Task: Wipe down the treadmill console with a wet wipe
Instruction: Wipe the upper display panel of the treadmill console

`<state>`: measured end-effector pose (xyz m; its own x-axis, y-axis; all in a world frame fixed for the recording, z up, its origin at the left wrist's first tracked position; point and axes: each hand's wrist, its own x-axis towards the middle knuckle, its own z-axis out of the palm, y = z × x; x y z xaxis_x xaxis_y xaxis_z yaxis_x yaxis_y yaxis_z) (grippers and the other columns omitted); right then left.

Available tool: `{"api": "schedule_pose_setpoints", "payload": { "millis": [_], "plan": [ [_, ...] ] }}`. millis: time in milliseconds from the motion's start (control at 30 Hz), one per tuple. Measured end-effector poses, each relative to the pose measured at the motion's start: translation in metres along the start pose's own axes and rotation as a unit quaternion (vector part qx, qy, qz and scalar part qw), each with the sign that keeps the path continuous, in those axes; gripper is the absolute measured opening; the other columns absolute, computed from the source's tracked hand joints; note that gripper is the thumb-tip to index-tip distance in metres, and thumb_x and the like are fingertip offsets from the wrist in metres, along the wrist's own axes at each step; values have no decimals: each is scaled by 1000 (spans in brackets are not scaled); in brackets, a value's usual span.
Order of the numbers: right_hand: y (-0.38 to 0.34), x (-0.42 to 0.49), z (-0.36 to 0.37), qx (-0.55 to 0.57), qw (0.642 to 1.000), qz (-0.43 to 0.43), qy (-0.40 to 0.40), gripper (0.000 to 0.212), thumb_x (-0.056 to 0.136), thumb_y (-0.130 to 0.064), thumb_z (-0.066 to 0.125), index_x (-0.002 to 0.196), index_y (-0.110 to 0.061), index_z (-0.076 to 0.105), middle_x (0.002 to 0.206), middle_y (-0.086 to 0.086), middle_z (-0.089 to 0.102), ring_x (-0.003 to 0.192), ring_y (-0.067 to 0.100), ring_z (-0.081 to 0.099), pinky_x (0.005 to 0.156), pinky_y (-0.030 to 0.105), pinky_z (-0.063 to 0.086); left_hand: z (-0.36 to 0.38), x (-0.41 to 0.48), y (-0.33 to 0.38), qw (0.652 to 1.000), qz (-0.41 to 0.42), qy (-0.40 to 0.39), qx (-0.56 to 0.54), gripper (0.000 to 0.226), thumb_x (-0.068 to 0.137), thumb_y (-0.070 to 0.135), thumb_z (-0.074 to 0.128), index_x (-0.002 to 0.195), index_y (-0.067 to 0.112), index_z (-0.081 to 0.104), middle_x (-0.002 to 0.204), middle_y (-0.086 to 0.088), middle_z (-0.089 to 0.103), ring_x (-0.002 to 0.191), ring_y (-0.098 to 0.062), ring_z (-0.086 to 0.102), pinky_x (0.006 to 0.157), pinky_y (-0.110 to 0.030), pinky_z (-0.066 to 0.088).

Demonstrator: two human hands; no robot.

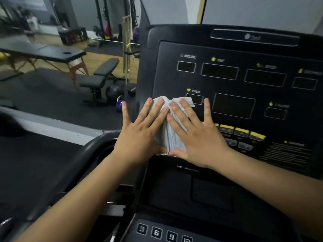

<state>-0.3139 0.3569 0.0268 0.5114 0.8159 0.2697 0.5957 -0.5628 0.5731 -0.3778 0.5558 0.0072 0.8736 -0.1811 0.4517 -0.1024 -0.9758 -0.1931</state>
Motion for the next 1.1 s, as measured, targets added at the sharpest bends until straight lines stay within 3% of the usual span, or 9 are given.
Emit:
{"api": "schedule_pose_setpoints", "payload": {
  "millis": [200,300,400,533,733,800,967,1100],
  "plan": [
    [-25,43,-10,-25,1000,-3,2,98,84,-81,20,157,-17,4,164,14,-10,150,33,-11,107,77,-8,7,-11,-55,1000,23,0,18,116,69,79,42,158,16,3,166,-4,-4,154,-29,-1,111,-76,-3],
    [4,71,-27,-57,997,40,16,96,84,-80,8,156,-17,1,164,10,-7,151,28,-9,106,75,-13,-9,23,-72,999,34,20,13,109,79,80,26,158,11,-1,166,-9,-7,153,-29,-6,112,-74,-6],
    [54,100,-53,-86,991,103,16,96,82,-81,-3,154,-17,-8,164,9,-11,151,25,-12,109,74,-5,-41,85,-79,998,42,35,17,105,83,79,16,157,9,-7,165,-12,-12,152,-29,-12,113,-71,-6],
    [78,108,-60,-73,988,138,8,92,87,-76,1,155,-15,-6,164,10,-10,151,25,-12,112,72,0,-54,120,-78,997,49,52,18,103,84,77,15,157,8,-5,165,-15,-10,152,-31,-11,114,-71,-2],
    [5,15,-12,-21,997,74,2,86,93,-69,22,156,-13,5,164,15,-5,151,32,-7,111,73,-1,5,25,-36,989,131,66,0,93,92,68,33,157,5,12,165,-16,3,153,-33,1,113,-74,4],
    [-3,-5,-3,-14,998,64,2,84,94,-67,25,156,-14,6,164,13,-3,151,30,-4,111,73,0,9,28,-33,985,156,73,10,92,92,70,31,157,8,14,166,-14,6,153,-32,4,112,-74,1],
    [70,27,-32,-53,986,156,-5,83,94,-69,7,156,-14,0,164,12,-6,151,27,-8,110,73,0,-44,127,-28,981,155,98,59,98,87,78,2,158,10,-1,166,-12,-5,153,-29,-7,112,-72,-8],
    [119,9,-33,-69,980,185,-3,83,94,-69,2,156,-15,-5,164,10,-10,151,25,-11,112,71,-2,-59,166,3,977,169,115,64,96,88,76,-1,157,10,-6,165,-13,-12,152,-29,-13,113,-72,-4]
  ]
}}
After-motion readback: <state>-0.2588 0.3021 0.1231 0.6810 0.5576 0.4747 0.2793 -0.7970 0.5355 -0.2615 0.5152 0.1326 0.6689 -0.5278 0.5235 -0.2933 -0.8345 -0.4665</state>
